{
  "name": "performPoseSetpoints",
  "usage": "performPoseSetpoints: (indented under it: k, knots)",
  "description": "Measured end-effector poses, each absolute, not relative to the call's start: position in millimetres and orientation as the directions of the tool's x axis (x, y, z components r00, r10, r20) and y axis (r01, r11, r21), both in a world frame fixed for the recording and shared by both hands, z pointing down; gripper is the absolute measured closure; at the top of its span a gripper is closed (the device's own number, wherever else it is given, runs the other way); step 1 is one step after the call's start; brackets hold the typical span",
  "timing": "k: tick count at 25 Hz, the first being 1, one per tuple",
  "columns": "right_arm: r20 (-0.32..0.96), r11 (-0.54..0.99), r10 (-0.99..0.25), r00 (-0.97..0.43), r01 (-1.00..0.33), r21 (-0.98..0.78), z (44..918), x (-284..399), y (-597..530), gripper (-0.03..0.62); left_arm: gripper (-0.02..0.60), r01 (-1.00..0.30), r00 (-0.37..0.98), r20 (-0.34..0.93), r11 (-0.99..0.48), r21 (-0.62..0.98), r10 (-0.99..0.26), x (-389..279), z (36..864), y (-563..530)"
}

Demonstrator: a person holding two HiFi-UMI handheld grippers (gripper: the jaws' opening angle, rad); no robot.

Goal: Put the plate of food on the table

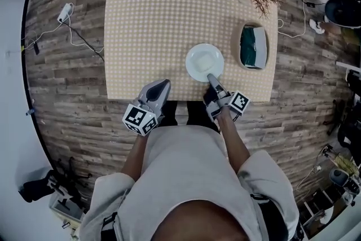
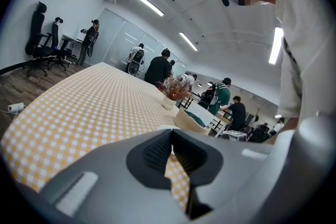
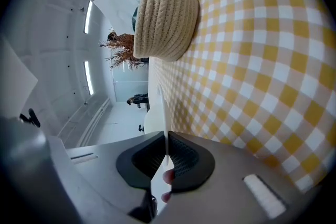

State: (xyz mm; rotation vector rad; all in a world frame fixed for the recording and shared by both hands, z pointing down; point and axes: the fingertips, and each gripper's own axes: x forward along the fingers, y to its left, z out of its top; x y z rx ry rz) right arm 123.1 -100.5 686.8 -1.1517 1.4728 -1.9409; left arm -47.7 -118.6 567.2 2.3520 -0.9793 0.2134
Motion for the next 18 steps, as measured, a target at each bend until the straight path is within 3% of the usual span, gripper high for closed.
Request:
performPoseSetpoints:
  k: [18]
  knots:
    - [0.257, -0.228, -0.778, -0.574, -0.122, -0.966, 683, 93, -230, 0.582, 0.572, -0.740, 0.661, 0.374, -0.487, 0.463, -0.650, -79, 573, -107]
